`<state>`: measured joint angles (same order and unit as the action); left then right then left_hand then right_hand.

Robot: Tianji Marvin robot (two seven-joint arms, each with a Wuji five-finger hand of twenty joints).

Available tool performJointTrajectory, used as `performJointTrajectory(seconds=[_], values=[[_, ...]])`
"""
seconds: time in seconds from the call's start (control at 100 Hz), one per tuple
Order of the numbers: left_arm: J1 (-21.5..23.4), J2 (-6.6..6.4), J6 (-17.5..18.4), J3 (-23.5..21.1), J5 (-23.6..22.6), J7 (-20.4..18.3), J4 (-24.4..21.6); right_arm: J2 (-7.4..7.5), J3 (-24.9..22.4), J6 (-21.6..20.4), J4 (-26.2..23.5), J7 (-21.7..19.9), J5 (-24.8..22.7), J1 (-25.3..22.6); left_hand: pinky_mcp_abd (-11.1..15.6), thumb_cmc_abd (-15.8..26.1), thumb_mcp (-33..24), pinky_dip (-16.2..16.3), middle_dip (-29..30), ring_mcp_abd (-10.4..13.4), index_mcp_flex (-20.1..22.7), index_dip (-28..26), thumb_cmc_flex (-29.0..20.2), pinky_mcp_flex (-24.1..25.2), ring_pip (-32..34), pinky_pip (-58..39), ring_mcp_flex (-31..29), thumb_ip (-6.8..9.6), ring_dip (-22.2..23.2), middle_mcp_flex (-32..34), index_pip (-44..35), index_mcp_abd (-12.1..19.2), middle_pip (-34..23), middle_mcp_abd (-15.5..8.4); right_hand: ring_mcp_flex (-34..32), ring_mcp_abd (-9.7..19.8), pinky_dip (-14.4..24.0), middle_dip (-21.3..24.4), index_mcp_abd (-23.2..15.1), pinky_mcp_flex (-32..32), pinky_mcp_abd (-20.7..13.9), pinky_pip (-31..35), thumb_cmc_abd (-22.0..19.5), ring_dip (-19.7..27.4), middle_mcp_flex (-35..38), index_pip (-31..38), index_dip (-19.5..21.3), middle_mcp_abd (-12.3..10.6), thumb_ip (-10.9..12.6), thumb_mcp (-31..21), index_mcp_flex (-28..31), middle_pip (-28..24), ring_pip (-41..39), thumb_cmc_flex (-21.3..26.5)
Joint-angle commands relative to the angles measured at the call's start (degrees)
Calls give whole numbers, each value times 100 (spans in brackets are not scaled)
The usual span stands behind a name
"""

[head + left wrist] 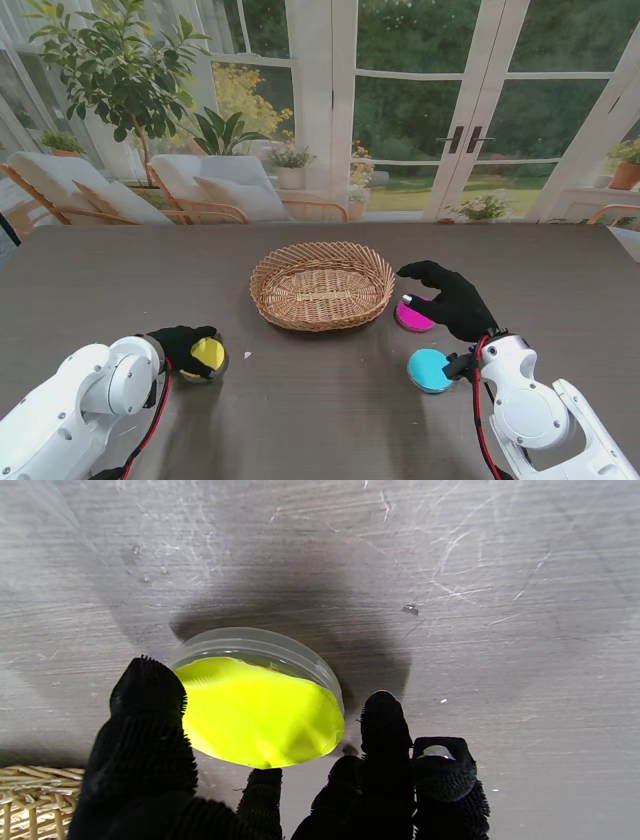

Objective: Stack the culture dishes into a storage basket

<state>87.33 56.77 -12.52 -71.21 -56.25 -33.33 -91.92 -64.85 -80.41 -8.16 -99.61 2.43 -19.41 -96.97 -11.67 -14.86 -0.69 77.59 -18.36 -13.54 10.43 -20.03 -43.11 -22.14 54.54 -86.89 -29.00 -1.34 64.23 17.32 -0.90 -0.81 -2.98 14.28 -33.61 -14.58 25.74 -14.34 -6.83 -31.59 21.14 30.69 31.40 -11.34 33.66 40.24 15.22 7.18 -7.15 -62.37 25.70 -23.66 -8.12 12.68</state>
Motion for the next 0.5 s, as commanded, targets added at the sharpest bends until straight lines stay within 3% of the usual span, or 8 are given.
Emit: performJointTrajectory(seconds=[0.0, 0.2, 0.49], values=[[-17, 1, 24, 27, -19, -159, 26, -3, 18, 5, -7, -93, -21, -25, -33, -166, 64, -29, -13, 95, -163, 51, 157, -156, 198, -421, -242, 125, 11, -113, 109, -102, 21, 98, -108, -42, 241, 13, -206, 1498, -20, -131, 160, -41, -53, -36, -43, 80, 92, 240, 72, 58, -24, -42], [-83, -6, 65, 143, -129, -178, 101, 8, 17, -6, -6, -133, -37, -24, 153, -321, -104, -104, -213, 381, -74, 35, -25, -515, 618, -727, -438, 147, 138, 49, 64, -127, -89, 108, -94, -39, 254, 14, -183, 1507, -22, -142, 242, -44, -85, -34, -42, 88, 78, 233, 47, 62, -17, -18], [-147, 7, 49, 332, -278, -8, 225, 31, 17, -23, -4, -186, -149, -19, 494, -650, -1019, -708, -813, 948, 200, -29, -91, -1249, 1564, -1426, -928, 71, 268, 463, -58, -132, -290, 118, -97, -66, 281, 14, -154, 1518, -18, -155, 558, -56, -132, -11, -32, 105, 27, 159, 4, 61, -26, 97]])
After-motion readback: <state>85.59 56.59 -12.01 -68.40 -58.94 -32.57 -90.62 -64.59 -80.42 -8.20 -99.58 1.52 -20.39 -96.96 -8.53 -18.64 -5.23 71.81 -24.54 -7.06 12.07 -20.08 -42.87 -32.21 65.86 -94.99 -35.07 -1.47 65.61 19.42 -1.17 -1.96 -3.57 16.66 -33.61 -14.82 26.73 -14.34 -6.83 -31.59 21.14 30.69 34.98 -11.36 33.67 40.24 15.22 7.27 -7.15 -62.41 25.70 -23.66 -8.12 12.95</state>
